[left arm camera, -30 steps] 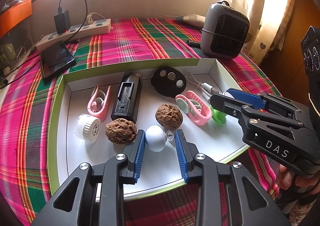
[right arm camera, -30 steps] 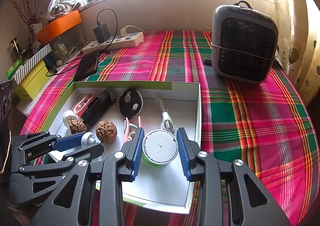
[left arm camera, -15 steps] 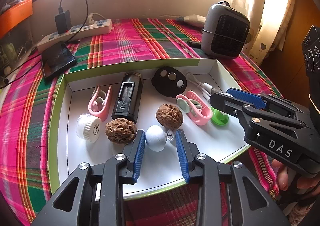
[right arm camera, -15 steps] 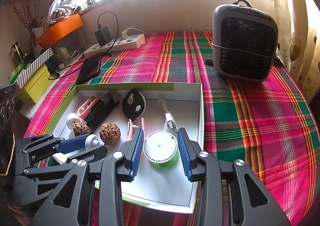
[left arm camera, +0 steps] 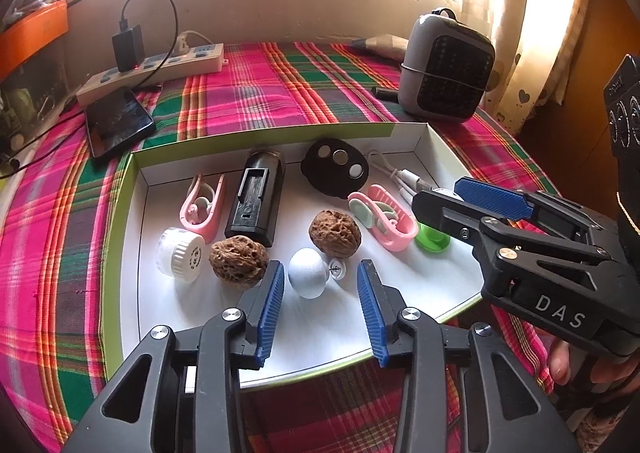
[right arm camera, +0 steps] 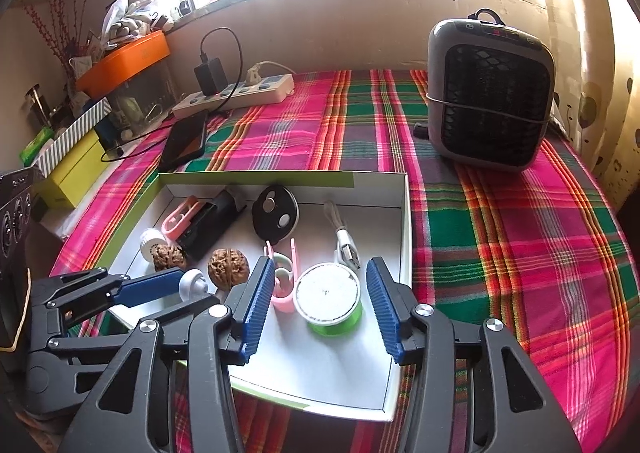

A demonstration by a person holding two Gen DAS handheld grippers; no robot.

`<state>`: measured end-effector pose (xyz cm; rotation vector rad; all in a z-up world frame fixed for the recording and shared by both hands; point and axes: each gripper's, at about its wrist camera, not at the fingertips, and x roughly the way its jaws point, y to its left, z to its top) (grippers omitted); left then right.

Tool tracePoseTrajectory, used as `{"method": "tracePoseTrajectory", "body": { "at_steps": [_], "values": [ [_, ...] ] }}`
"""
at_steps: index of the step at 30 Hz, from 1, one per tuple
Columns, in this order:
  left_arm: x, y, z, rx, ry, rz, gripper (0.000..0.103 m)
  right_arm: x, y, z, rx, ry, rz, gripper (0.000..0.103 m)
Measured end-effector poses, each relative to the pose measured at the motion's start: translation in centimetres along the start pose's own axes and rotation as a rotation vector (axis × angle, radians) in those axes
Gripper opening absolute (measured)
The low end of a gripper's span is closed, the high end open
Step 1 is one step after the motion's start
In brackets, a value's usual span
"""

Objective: Organize objects

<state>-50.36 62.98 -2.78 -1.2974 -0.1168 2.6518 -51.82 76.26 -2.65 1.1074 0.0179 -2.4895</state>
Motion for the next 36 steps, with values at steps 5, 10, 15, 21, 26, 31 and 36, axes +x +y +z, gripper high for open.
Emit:
{"method": "tracePoseTrajectory", "body": {
  "at_steps": [5, 10, 15, 21, 26, 31, 36],
  "values": [
    [-0.9, 0.1, -0.2, -0.012, -0.014, 0.01, 0.037, -0.6, 0.1, -0.2, 0.009, -0.013, -0.005, 0.049],
    [-1.8, 0.0, -0.5, -0.018, -0.031, 0.021, 0.037, -1.4, 0.5, -0.4, 0.005, -0.027, -0.018, 0.049],
    [-2.8, -0.4, -0.9, -0.016, -0.047, 0.025, 0.037, -2.2, 1.0, -0.8, -0.004, -0.037, -0.023, 0.049],
    [-3.8, -0.9, -1.5, -0.006, -0.064, 0.03, 0.037, -3.6, 1.5, -1.4, -0.013, -0.062, -0.04, 0.049],
    [-4.9, -1.4, -2.2, 0.003, -0.083, 0.027, 0.037, -5.0, 1.7, -2.3, -0.001, -0.079, -0.042, 0.049],
    [-6.0, -1.8, -3.5, 0.005, -0.097, 0.03, 0.037, -6.2, 2.3, -3.3, -0.003, -0.091, -0.041, 0.049],
    [-6.7, -1.8, -5.3, -0.012, -0.1, 0.069, 0.037, -6.7, 3.1, -4.6, -0.027, -0.08, -0.056, 0.049]
  ]
}}
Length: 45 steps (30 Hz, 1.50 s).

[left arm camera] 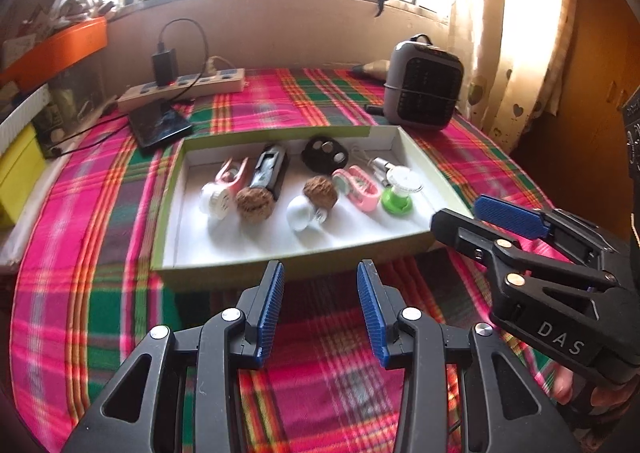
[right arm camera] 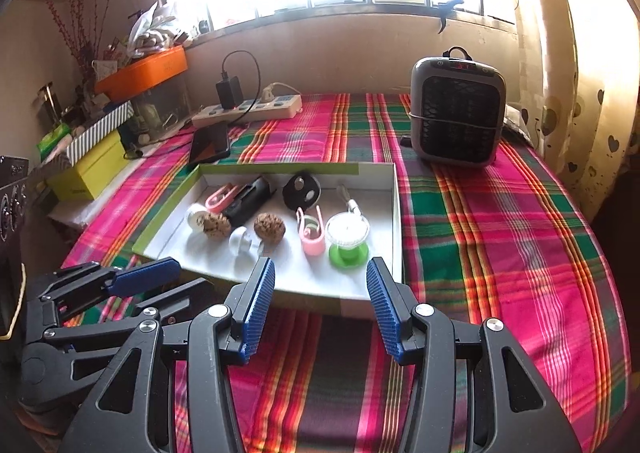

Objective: Organize objects

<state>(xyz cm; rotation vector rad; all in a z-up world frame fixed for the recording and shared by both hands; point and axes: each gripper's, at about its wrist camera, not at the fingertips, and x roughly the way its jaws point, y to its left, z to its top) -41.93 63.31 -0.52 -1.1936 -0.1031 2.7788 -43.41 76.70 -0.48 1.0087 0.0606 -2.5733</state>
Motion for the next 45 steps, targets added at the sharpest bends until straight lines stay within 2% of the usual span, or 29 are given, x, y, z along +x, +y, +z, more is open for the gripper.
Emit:
{"method": "tracePoseTrajectory", "body": {
  "at_steps": [5, 17, 21, 23, 31, 38, 45],
  "values": [
    [-0.4, 0.2, -1.4, -0.011, 0.01, 0.04, 0.037, -0.4, 0.3, -1.3, 0.002, 0.017, -0.007, 0.049],
    [-0.2, 0.5, -5.3, -0.039, 0.052, 0.12, 0.037, 0.7, 0.5, -5.4, -0.003, 0.127, -0.07, 0.049],
    [-0.4, 0.7, -5.4, -0.057, 0.044, 0.125, 0.037, 0.4, 0.4, -5.8, 0.004, 0.136, -0.076, 0.049],
    [-0.4, 0.5, -5.6, -0.047, 0.05, 0.142, 0.037, 0.5, 0.4, -6.0, -0.007, 0.157, -0.119, 0.049],
    [-0.9, -0.4, -6.5, -0.049, 0.027, 0.186, 0.037, -0.2, 0.5, -6.7, -0.004, 0.139, -0.136, 0.049],
    [-0.8, -0.6, -6.6, -0.055, 0.024, 0.214, 0.038, -0.1, 0.2, -6.6, 0.004, 0.135, -0.139, 0.054],
    [-0.9, -0.4, -6.6, -0.064, 0.023, 0.205, 0.038, -0.1, 0.3, -6.6, 0.003, 0.135, -0.14, 0.054]
  ]
}}
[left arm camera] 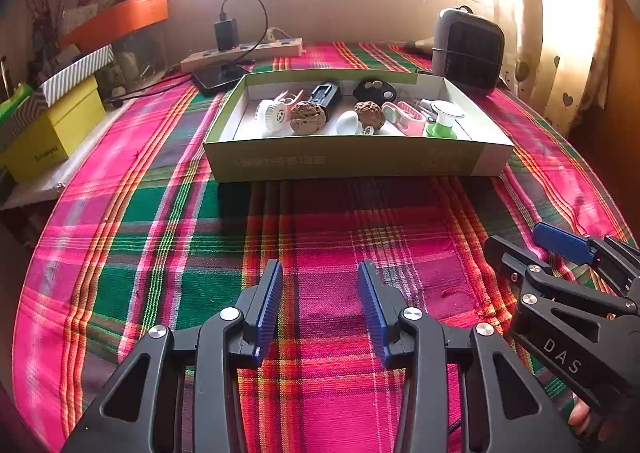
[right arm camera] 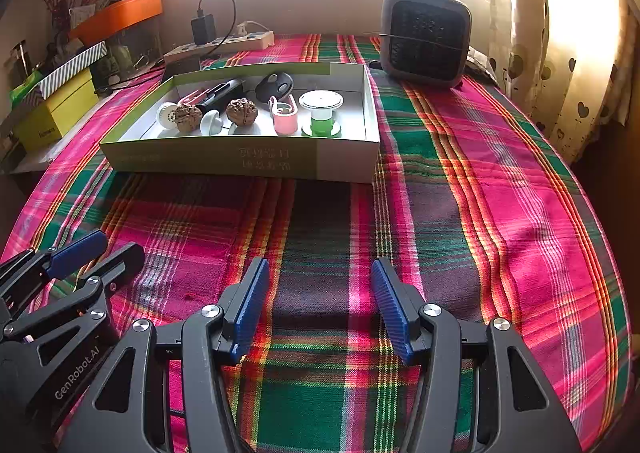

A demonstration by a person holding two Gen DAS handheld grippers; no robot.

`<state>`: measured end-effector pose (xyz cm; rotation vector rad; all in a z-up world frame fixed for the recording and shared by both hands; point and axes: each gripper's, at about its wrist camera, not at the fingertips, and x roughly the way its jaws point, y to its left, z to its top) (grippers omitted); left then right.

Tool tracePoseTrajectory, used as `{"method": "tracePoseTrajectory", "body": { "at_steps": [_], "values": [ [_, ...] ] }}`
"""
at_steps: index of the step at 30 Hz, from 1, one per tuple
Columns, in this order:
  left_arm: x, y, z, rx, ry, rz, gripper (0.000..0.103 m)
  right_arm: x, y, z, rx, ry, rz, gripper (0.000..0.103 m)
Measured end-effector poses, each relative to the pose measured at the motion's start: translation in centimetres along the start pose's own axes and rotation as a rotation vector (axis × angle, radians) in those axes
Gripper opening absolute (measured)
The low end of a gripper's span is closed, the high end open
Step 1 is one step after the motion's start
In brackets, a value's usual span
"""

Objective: Organize objects

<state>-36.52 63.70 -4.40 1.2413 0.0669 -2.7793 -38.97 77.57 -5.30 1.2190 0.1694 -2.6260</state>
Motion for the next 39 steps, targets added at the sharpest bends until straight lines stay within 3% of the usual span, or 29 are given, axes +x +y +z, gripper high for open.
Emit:
{"method": "tracePoseTrajectory", "body": {
  "at_steps": [39],
  "values": [
    [-0.02, 0.03, 0.0, 0.001, 0.0, 0.0, 0.038, -0.03, 0.02, -0.05, 0.001, -0.001, 0.002, 0.055]
  ]
}}
